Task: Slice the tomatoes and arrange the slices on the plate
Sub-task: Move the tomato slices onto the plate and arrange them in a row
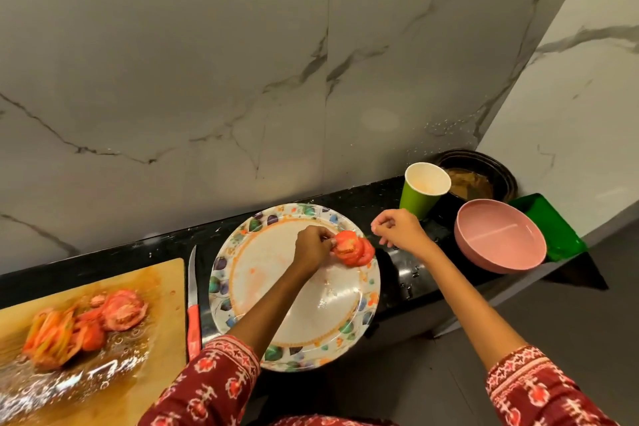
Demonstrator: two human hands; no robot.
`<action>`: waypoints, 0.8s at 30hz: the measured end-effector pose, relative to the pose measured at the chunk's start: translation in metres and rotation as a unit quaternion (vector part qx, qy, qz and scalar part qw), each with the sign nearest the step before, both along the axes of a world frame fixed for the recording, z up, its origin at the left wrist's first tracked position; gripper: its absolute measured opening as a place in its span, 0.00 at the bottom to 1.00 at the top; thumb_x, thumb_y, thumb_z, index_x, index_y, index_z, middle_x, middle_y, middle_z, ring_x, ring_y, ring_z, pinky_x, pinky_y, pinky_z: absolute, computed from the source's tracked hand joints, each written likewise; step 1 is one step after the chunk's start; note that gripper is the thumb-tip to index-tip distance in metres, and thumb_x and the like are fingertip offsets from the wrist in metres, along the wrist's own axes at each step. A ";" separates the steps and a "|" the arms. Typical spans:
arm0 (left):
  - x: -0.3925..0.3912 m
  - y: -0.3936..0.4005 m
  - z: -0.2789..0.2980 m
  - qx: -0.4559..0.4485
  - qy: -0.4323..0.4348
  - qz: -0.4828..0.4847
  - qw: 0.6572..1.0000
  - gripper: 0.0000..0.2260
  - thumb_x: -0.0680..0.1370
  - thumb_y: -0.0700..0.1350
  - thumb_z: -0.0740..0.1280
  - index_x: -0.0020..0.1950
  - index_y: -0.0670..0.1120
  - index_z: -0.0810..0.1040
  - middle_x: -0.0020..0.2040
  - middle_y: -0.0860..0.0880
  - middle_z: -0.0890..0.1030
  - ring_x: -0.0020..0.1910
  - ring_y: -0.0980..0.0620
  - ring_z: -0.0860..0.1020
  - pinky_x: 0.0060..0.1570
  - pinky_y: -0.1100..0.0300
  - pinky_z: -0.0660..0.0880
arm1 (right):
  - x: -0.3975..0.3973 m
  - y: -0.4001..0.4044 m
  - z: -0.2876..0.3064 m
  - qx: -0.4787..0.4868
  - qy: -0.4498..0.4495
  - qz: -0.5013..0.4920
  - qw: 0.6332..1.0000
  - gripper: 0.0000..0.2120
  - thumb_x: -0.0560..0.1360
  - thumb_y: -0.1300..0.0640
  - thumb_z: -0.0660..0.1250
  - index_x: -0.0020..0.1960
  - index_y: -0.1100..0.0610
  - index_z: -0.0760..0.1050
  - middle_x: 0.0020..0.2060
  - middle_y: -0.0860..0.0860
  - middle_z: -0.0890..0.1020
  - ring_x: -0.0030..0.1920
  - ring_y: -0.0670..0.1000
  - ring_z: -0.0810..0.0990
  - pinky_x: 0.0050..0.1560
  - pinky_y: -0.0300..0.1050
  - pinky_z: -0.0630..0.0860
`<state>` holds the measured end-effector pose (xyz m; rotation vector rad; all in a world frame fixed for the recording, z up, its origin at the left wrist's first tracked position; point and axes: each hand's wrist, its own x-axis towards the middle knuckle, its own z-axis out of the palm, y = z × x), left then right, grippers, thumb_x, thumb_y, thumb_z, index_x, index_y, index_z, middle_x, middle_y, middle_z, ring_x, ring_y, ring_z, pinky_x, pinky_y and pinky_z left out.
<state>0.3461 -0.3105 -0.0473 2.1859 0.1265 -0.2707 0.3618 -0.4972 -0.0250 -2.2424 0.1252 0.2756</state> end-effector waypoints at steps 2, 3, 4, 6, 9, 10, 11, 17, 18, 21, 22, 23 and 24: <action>0.000 -0.007 0.000 0.054 -0.008 -0.041 0.998 0.14 0.78 0.43 0.65 0.61 0.39 0.77 0.57 0.42 0.80 0.55 0.47 0.78 0.55 0.60 0.72 | -0.001 -0.003 -0.003 -0.002 0.025 0.027 0.999 0.03 0.73 0.66 0.68 0.46 0.61 0.78 0.32 0.52 0.79 0.30 0.47 0.77 0.27 0.33 0.74; 0.001 -0.010 -0.001 0.069 -0.005 -0.061 0.996 0.15 0.77 0.44 0.65 0.63 0.40 0.76 0.59 0.42 0.79 0.56 0.46 0.77 0.57 0.59 0.72 | -0.002 -0.003 -0.004 -0.003 0.039 0.039 0.998 0.04 0.72 0.66 0.69 0.47 0.62 0.77 0.31 0.52 0.79 0.30 0.46 0.77 0.27 0.33 0.73; 0.001 -0.011 -0.002 0.085 0.000 -0.080 0.993 0.17 0.77 0.45 0.66 0.64 0.41 0.75 0.60 0.43 0.79 0.57 0.46 0.77 0.57 0.59 0.71 | -0.003 -0.002 -0.005 -0.005 0.051 0.047 0.998 0.05 0.72 0.66 0.69 0.48 0.61 0.77 0.31 0.52 0.79 0.31 0.46 0.77 0.27 0.33 0.73; 0.002 -0.015 -0.002 0.135 0.013 -0.124 0.983 0.20 0.75 0.48 0.68 0.65 0.43 0.74 0.59 0.44 0.79 0.57 0.47 0.76 0.56 0.61 0.71 | -0.004 0.001 -0.008 -0.013 0.067 0.054 0.996 0.05 0.71 0.66 0.70 0.46 0.59 0.77 0.31 0.51 0.79 0.30 0.46 0.77 0.28 0.34 0.74; 0.002 -0.018 -0.002 0.188 0.022 -0.170 0.967 0.27 0.71 0.51 0.73 0.67 0.45 0.71 0.60 0.44 0.77 0.59 0.46 0.75 0.57 0.60 0.71 | -0.005 0.004 -0.011 -0.029 0.081 0.043 0.995 0.06 0.70 0.67 0.69 0.42 0.58 0.76 0.30 0.51 0.78 0.29 0.47 0.77 0.31 0.37 0.76; 0.002 -0.018 -0.001 0.193 0.016 -0.174 0.965 0.27 0.71 0.51 0.73 0.67 0.45 0.71 0.60 0.44 0.77 0.59 0.46 0.75 0.57 0.60 0.71 | -0.005 0.005 -0.012 -0.029 0.085 0.036 0.995 0.07 0.70 0.67 0.69 0.40 0.57 0.75 0.30 0.51 0.78 0.29 0.48 0.77 0.32 0.38 0.77; 0.002 -0.018 -0.002 0.196 0.008 -0.174 0.965 0.27 0.71 0.51 0.73 0.67 0.45 0.71 0.60 0.44 0.77 0.58 0.47 0.75 0.57 0.60 0.71 | -0.004 0.005 -0.013 -0.030 0.090 0.030 0.995 0.08 0.69 0.67 0.69 0.39 0.56 0.75 0.30 0.51 0.78 0.29 0.48 0.77 0.33 0.39 0.78; 0.004 -0.013 -0.001 0.204 0.010 -0.182 0.962 0.29 0.69 0.54 0.74 0.67 0.47 0.70 0.62 0.46 0.76 0.59 0.47 0.74 0.56 0.59 0.73 | -0.001 0.009 -0.013 -0.042 0.112 0.014 0.993 0.09 0.68 0.67 0.71 0.37 0.56 0.73 0.31 0.52 0.79 0.28 0.48 0.77 0.38 0.43 0.79; 0.005 -0.012 0.001 0.199 0.015 -0.186 0.962 0.31 0.68 0.54 0.74 0.67 0.47 0.70 0.62 0.46 0.75 0.60 0.47 0.74 0.56 0.58 0.73 | -0.001 0.009 -0.013 -0.043 0.112 0.015 0.993 0.09 0.68 0.67 0.71 0.36 0.56 0.73 0.30 0.52 0.79 0.27 0.48 0.77 0.38 0.43 0.78; 0.005 -0.010 0.004 0.179 0.021 -0.192 0.965 0.28 0.70 0.52 0.73 0.67 0.45 0.70 0.63 0.45 0.75 0.59 0.47 0.74 0.57 0.58 0.73 | 0.000 0.009 -0.011 -0.039 0.114 0.016 0.993 0.09 0.69 0.67 0.70 0.35 0.56 0.75 0.29 0.52 0.79 0.26 0.47 0.76 0.35 0.40 0.78; 0.006 -0.010 0.004 0.177 0.021 -0.194 0.965 0.26 0.71 0.50 0.72 0.66 0.45 0.71 0.62 0.44 0.76 0.59 0.47 0.75 0.57 0.59 0.73 | 0.000 0.009 -0.011 -0.037 0.115 0.016 0.993 0.09 0.68 0.68 0.70 0.34 0.56 0.75 0.29 0.52 0.79 0.26 0.47 0.76 0.34 0.39 0.77; 0.006 -0.008 0.005 0.175 0.021 -0.192 0.965 0.24 0.72 0.47 0.72 0.65 0.44 0.71 0.62 0.44 0.76 0.59 0.47 0.75 0.58 0.59 0.72 | -0.001 0.008 -0.010 -0.035 0.115 0.016 0.993 0.09 0.68 0.68 0.70 0.34 0.56 0.75 0.29 0.53 0.79 0.26 0.47 0.77 0.34 0.38 0.77; 0.007 -0.007 0.006 0.172 0.022 -0.187 0.967 0.22 0.72 0.45 0.72 0.64 0.44 0.72 0.62 0.43 0.76 0.59 0.47 0.75 0.58 0.59 0.72 | -0.001 0.008 -0.010 -0.034 0.114 0.014 0.993 0.09 0.68 0.68 0.69 0.34 0.56 0.76 0.29 0.53 0.79 0.27 0.47 0.77 0.34 0.38 0.76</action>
